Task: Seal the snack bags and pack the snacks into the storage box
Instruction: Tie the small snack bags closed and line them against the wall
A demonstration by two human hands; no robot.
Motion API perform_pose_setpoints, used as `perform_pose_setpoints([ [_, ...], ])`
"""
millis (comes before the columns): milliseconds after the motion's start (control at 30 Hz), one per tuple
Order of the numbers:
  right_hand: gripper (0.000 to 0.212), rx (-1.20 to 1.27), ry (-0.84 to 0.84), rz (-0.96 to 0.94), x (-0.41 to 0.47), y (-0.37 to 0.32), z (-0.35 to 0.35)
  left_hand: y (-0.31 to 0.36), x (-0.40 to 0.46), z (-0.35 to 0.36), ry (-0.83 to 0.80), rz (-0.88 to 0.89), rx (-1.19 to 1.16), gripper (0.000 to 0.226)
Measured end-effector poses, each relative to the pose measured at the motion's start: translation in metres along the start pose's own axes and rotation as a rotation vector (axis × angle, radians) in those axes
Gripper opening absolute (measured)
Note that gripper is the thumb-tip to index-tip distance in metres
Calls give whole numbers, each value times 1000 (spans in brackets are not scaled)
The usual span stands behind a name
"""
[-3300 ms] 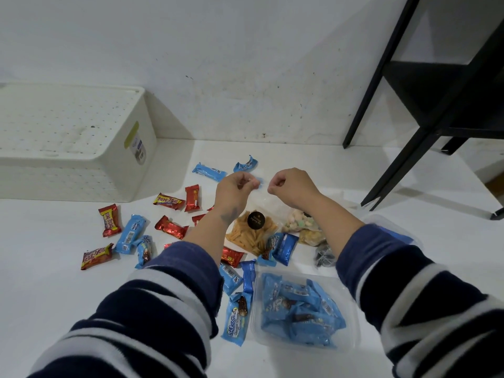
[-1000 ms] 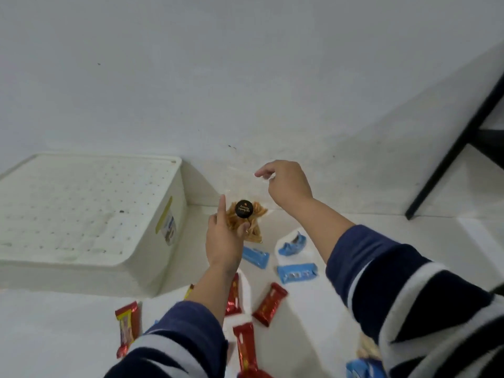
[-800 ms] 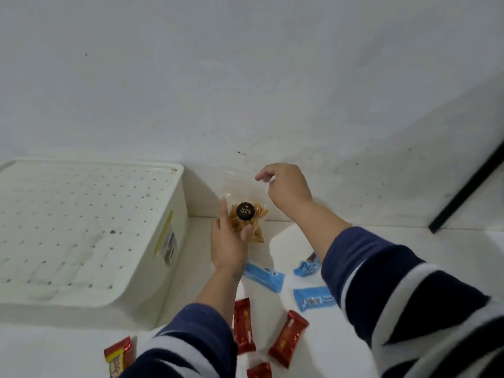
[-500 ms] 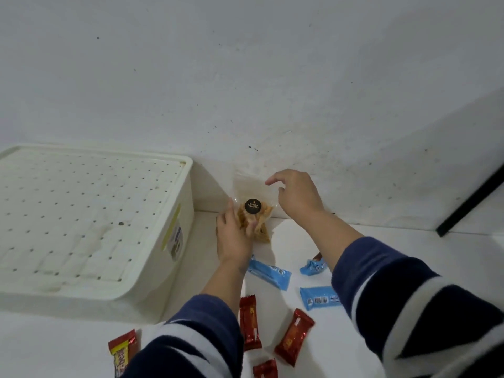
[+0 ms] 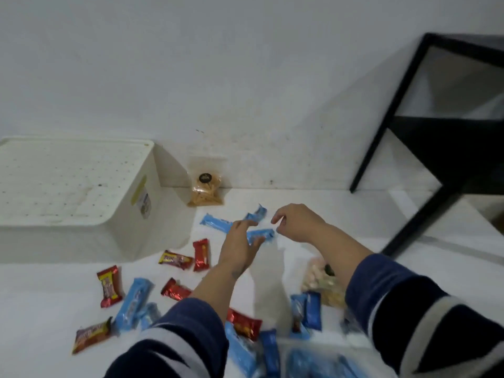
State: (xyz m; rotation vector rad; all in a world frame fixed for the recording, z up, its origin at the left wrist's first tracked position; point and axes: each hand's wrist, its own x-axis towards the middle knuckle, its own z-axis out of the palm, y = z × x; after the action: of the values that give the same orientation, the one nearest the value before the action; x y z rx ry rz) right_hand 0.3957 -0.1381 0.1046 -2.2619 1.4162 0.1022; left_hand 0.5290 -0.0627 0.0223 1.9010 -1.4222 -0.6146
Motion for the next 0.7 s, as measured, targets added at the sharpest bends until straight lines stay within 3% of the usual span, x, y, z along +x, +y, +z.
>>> perform_pose_setpoints([
  [267, 32, -61, 40, 108, -90, 81, -36, 52, -56, 53, -309, -8, 25, 59],
  [533, 38, -125, 36, 293, -118, 118, -28, 84, -55, 80, -394, 122, 142, 73],
  [700, 49, -100, 16, 331, -107, 113, -16, 78, -35, 97, -502, 94, 259, 100],
])
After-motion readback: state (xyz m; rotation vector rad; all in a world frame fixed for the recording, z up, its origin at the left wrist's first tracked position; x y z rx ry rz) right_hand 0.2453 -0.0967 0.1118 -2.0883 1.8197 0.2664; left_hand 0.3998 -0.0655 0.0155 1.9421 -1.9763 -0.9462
